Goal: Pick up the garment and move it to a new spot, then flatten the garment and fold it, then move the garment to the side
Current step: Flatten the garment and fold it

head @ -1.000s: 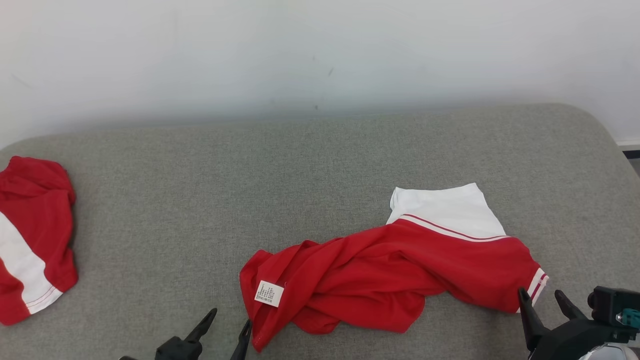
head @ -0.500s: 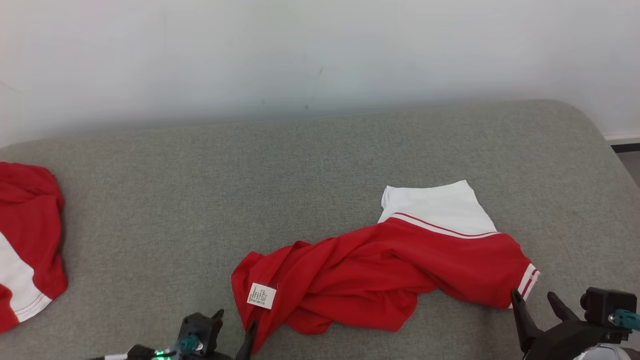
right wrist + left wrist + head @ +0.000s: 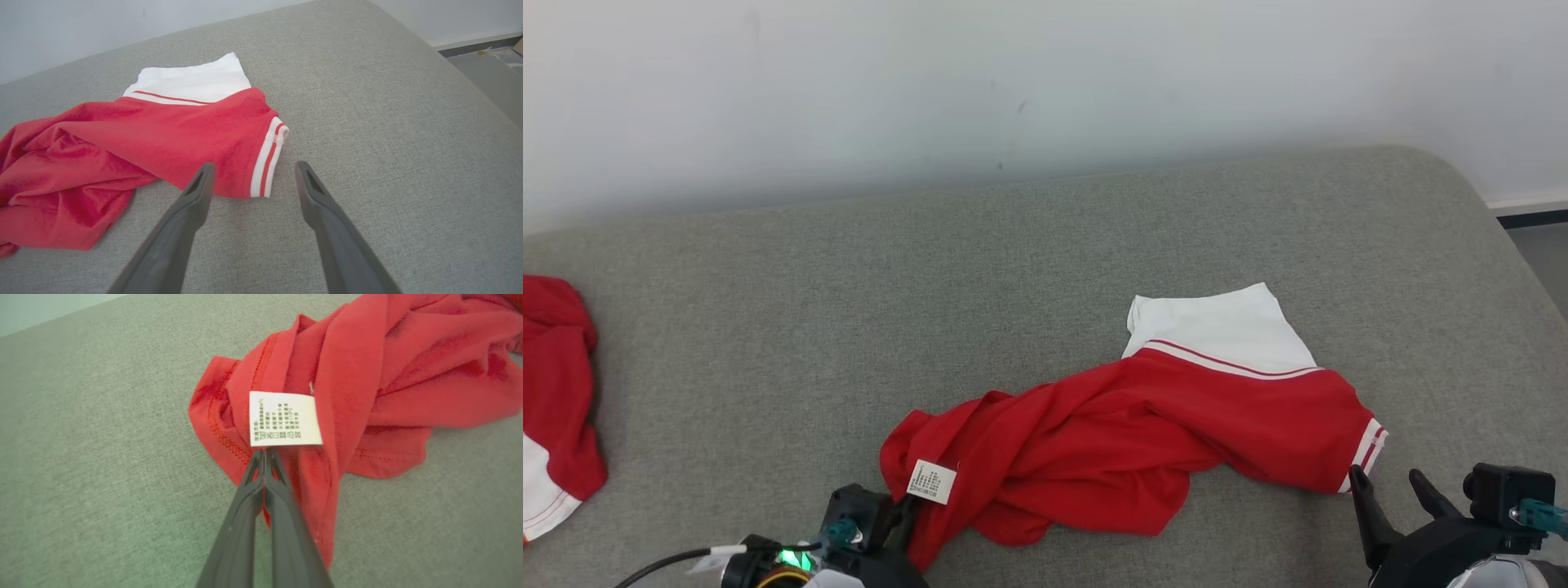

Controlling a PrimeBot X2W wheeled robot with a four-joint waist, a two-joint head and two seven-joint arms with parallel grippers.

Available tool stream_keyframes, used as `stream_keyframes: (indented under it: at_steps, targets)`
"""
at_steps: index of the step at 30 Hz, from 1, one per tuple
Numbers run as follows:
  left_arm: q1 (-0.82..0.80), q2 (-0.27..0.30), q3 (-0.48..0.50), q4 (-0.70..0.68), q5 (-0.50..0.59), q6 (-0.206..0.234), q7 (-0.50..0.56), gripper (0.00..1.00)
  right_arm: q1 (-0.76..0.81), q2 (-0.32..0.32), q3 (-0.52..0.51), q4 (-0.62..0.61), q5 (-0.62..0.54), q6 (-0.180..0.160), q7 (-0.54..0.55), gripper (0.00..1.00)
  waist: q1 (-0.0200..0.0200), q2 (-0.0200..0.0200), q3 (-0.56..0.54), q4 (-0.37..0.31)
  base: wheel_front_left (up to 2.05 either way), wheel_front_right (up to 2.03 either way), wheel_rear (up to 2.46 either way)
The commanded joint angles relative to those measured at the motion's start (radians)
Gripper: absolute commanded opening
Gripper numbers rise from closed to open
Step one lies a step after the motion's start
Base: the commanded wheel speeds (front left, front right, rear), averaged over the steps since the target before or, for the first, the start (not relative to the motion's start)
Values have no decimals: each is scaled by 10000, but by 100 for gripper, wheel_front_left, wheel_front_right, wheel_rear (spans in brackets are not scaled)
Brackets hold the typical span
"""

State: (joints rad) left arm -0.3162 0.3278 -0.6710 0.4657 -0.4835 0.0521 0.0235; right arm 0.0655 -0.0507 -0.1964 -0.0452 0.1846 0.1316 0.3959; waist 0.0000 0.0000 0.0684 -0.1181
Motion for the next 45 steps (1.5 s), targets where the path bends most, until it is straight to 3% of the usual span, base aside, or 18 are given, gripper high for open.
stream_keyframes:
  at_steps: [1,4,7,14,18,19,20,29,36,45]
  targets:
    - [-317,-6,214,-32,-49,123,-270,0,-11,8,-15,15,39,-19,-45,100,0,0,30,-27,0,0,0]
    - [-675,-128,853,-422,-396,262,-1146,0,9,6,-36,16,68,-19,-59,100,0,0,50,-18,0,0,0]
    - [-1059,-198,1456,-769,-804,103,-1784,0,5,9,-51,13,49,-19,-60,100,0,0,60,1,0,0,0]
    - [-1631,-580,2378,-524,-2092,-115,-1724,0,-96,8,77,14,46,-19,-44,100,0,0,140,-73,0,0,0]
    - [-1825,-800,3054,242,-2788,84,-1811,0,-213,6,211,30,25,-19,-21,100,0,0,265,-214,0,0,0]
    - [-1850,-779,2961,505,-2673,107,-1726,68,-234,8,237,37,17,-19,-16,100,0,0,300,-246,0,0,0]
    - [-1906,-787,2880,736,-2617,120,-1709,100,-243,6,262,32,5,-19,-6,100,0,0,336,-279,0,0,0]
    - [-1617,-446,2643,1780,-2186,436,-1791,100,-95,8,-26,-95,-150,-19,66,100,0,0,409,-174,0,0,0]
    - [-781,-587,2208,1430,-2758,19,-395,100,-59,10,-9,-137,-139,-19,131,100,0,0,337,40,0,0,0]
    - [-1075,-408,1706,1197,-2199,693,465,100,-197,8,176,-214,-123,-19,175,100,0,0,492,48,0,0,0]
